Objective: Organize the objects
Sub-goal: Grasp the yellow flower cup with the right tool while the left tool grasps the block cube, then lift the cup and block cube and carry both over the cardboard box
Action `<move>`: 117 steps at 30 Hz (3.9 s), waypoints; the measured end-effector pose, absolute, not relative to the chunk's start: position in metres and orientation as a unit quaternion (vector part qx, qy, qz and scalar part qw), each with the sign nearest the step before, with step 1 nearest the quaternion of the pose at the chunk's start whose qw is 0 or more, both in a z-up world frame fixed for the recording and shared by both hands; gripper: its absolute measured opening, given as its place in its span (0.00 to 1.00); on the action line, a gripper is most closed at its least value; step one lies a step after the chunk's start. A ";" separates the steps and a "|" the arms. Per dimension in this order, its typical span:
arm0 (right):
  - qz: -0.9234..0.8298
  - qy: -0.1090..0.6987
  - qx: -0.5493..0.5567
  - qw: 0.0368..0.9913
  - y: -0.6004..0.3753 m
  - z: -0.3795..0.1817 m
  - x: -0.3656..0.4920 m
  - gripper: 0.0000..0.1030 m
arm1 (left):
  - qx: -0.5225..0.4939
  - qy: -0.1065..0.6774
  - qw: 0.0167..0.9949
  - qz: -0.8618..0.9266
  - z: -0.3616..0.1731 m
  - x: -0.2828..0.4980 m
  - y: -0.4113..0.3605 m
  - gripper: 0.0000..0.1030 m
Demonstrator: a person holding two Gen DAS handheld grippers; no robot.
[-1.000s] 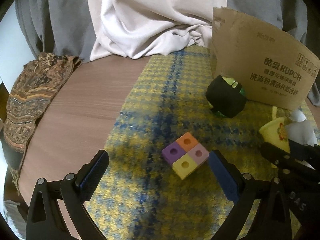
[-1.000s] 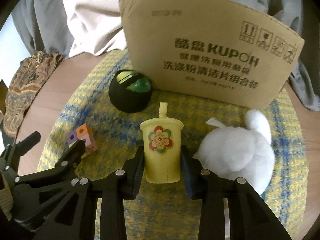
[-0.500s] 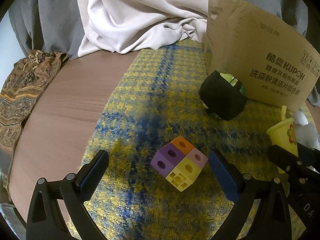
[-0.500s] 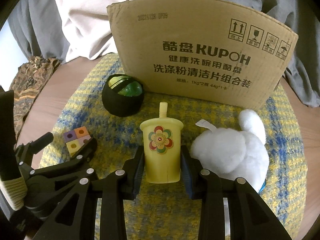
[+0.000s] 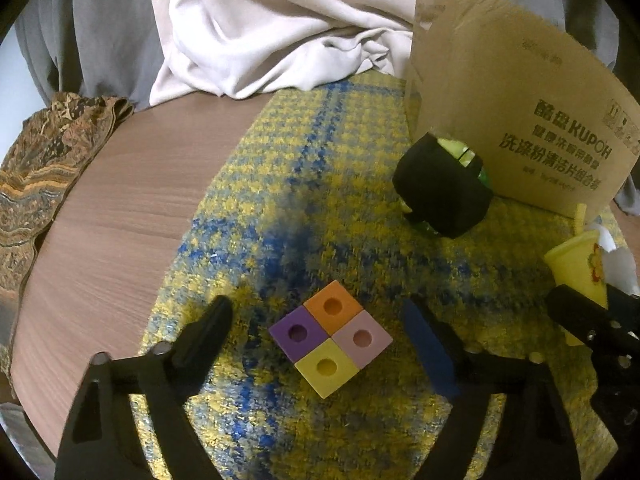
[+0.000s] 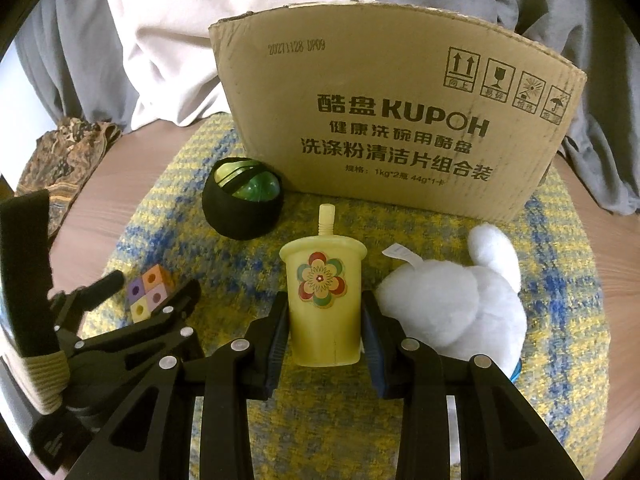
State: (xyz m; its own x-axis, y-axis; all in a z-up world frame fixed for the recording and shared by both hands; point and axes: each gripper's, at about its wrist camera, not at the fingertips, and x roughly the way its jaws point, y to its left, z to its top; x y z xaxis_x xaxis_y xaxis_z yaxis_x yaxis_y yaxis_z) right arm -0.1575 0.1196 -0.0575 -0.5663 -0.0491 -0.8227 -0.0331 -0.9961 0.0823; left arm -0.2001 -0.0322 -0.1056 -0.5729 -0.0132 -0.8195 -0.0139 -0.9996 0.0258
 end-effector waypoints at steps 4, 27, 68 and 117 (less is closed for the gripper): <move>-0.885 -0.045 0.464 0.004 0.121 -0.056 -0.157 0.34 | -0.465 0.010 0.003 0.885 -0.108 -0.199 -0.032 0.71; -0.896 -0.046 0.442 0.008 0.122 -0.039 -0.150 0.34 | -0.446 0.019 0.007 0.895 -0.084 -0.183 -0.029 0.52; -0.948 -0.064 0.312 -0.026 0.192 0.105 -0.133 0.34 | -0.332 0.032 0.075 0.940 0.063 -0.198 0.043 0.52; -0.932 -0.063 0.356 -0.036 0.232 0.120 -0.253 0.34 | -0.362 0.054 0.101 0.925 0.086 -0.319 0.089 0.53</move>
State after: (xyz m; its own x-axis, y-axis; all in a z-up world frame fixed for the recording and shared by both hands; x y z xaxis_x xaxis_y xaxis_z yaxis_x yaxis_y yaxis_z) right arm -0.2526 0.2321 0.1197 -0.7436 0.0222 -0.6682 -0.1124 -0.9894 0.0922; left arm -0.3195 0.0892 0.0856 -0.7170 0.1471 -0.6814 -0.2251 -0.9740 0.0265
